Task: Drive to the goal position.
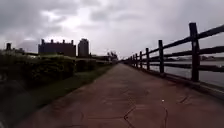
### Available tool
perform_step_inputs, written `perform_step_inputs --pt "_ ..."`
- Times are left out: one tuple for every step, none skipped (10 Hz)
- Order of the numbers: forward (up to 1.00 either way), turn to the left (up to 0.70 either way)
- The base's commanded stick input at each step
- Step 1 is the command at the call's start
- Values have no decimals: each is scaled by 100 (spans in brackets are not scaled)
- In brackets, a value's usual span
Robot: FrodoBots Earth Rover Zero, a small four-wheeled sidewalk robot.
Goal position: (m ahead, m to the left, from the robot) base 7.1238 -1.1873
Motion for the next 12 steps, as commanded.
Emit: perform_step_inputs --pt "100 0" --pt "100 0" --pt "100 0" --pt "100 0" --pt "100 0" --pt "100 0" --pt "100 -17" --pt "100 -35" --pt "100 -32" --pt "100 -19" --pt "100 -5" --pt "100 0"
